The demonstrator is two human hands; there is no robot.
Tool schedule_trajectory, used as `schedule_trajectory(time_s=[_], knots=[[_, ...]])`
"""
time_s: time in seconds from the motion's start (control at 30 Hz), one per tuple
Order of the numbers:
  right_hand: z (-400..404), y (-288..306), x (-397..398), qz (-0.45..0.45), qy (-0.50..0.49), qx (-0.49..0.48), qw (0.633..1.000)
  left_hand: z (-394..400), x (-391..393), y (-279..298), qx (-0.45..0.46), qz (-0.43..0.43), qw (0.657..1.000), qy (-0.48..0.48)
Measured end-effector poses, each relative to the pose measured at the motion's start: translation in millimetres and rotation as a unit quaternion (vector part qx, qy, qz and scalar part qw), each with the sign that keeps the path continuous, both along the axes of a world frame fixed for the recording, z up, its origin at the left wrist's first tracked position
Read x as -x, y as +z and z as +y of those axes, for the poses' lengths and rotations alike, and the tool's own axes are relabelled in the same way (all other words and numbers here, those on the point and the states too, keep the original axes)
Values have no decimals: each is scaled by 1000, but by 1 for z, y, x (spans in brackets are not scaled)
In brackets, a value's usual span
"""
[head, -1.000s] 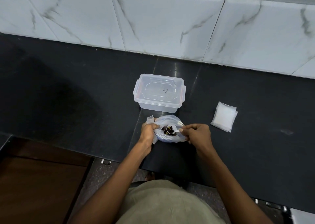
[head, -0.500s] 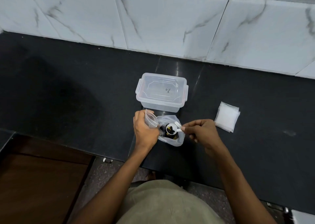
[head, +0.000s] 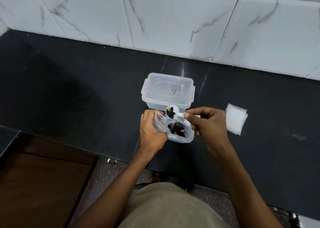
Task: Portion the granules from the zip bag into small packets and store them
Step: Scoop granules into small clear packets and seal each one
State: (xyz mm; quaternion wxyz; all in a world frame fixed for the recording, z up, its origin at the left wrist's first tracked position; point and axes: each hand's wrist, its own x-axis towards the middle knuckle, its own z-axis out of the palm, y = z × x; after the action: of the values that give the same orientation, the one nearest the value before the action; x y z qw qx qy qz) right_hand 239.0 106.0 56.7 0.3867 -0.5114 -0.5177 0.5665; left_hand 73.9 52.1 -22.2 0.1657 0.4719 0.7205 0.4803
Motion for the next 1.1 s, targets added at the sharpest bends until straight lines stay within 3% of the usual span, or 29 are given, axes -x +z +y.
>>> schedule_trajectory(time_s=[0.2, 0.57, 0.97, 1.03, 1.1], knots=[[-17, -3, 25, -128, 13, -191, 973, 6, -8, 5, -63, -39, 997, -17], [-33, -27, 25, -237, 12, -495, 836, 8, -10, 13, -78, -103, 992, -12], [-30, -37, 20, -216, -47, -573, 789, 13, -12, 19, -55, -149, 987, -22], [-29, -39, 19, -223, -34, -564, 795, 13, -13, 19, -53, -144, 988, -26], [-29, -40, 19, -197, -41, -533, 822, 14, -14, 19, -50, -131, 990, -27]])
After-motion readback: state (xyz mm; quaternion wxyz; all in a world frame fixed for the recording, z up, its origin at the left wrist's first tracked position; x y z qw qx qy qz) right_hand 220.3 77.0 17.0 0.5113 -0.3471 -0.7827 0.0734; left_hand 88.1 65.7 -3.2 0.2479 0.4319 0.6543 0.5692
